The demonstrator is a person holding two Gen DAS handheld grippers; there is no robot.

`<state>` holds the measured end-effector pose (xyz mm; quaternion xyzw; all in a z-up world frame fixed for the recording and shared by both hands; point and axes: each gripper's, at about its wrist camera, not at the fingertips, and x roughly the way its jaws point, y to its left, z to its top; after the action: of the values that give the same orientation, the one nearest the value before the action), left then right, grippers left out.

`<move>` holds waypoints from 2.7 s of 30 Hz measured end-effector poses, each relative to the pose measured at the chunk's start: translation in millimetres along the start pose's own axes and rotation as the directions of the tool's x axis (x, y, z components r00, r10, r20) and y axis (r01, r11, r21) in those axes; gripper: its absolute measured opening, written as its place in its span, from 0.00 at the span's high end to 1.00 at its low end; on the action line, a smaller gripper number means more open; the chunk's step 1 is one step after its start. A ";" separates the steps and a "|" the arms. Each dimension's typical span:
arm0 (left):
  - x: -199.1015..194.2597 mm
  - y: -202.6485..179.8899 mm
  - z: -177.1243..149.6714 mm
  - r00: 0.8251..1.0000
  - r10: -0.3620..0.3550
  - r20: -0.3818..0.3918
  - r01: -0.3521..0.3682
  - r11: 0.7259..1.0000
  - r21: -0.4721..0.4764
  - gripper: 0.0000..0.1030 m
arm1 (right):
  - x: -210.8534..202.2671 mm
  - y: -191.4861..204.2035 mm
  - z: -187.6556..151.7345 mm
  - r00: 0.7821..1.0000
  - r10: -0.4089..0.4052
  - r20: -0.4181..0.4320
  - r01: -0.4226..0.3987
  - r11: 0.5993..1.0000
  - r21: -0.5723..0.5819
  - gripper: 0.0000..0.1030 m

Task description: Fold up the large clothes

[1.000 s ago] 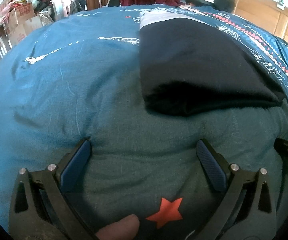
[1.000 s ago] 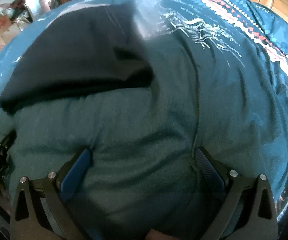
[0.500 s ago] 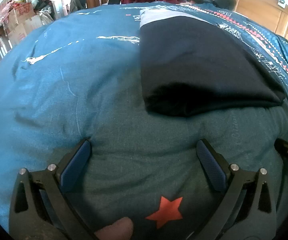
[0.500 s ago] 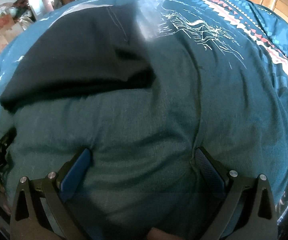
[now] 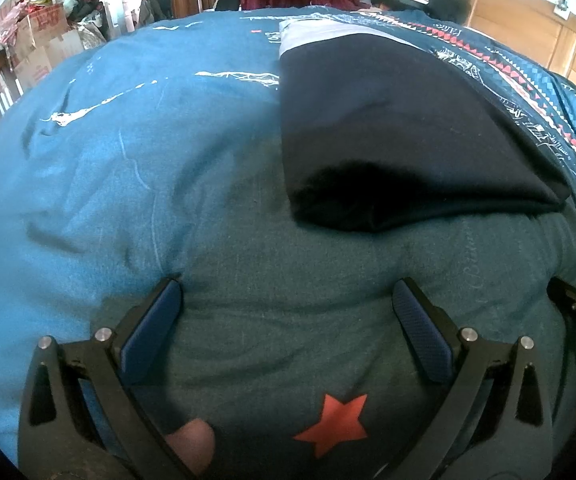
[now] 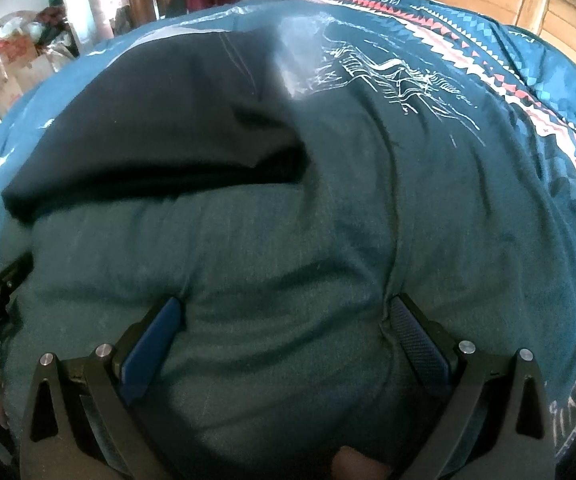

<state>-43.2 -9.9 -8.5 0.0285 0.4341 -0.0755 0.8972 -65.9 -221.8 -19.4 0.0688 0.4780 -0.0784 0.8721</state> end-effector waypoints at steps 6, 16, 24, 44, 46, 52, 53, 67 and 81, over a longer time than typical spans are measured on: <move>0.9 -1.2 0.0 1.000 0.007 0.003 -0.007 1.000 0.006 0.00 | -2.3 3.0 -2.2 1.000 0.000 0.019 0.000 1.000 -0.002 0.00; 1.3 -3.1 -0.6 1.000 0.012 0.004 -0.012 1.000 0.009 0.00 | -1.4 0.5 -3.1 0.999 0.008 0.039 -0.008 1.000 -0.008 0.00; 1.3 -3.5 -0.8 1.000 0.014 0.005 -0.014 1.000 0.011 0.00 | -2.2 0.6 -5.5 0.999 0.009 0.050 -0.009 1.000 -0.011 0.00; -1.3 -2.8 5.1 1.000 0.015 -0.027 -0.015 1.000 0.013 0.00 | -3.8 -0.5 -1.1 0.999 0.018 0.030 -0.018 1.000 -0.010 0.00; -7.7 -4.4 9.6 0.999 0.029 -0.022 -0.029 0.999 0.022 0.00 | -4.4 -0.6 2.6 1.000 0.019 0.013 -0.019 1.000 -0.017 0.00; -65.5 -17.2 39.3 0.993 0.071 0.092 -0.077 0.994 0.071 0.00 | -26.7 -2.5 16.9 0.998 0.058 0.002 -0.058 0.998 -0.007 0.00; -79.7 -19.0 46.5 0.990 0.080 0.115 -0.089 0.993 0.072 0.00 | -36.0 -1.5 20.6 0.998 0.067 0.014 -0.067 0.998 -0.007 0.00; -210.2 -13.8 87.0 0.944 0.091 0.316 -0.099 0.995 0.011 0.00 | -211.9 52.3 92.6 0.960 0.116 0.254 -0.092 0.990 -0.102 0.00; -235.2 -11.7 87.3 0.922 0.101 0.374 -0.104 0.994 -0.013 0.00 | -272.8 70.2 79.6 0.930 0.155 0.333 -0.117 0.984 -0.132 0.00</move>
<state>-121.4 -5.6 230.2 0.0398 0.2528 -0.0340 0.9661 -130.9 -149.4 256.7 0.0390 0.3171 -0.0021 0.9476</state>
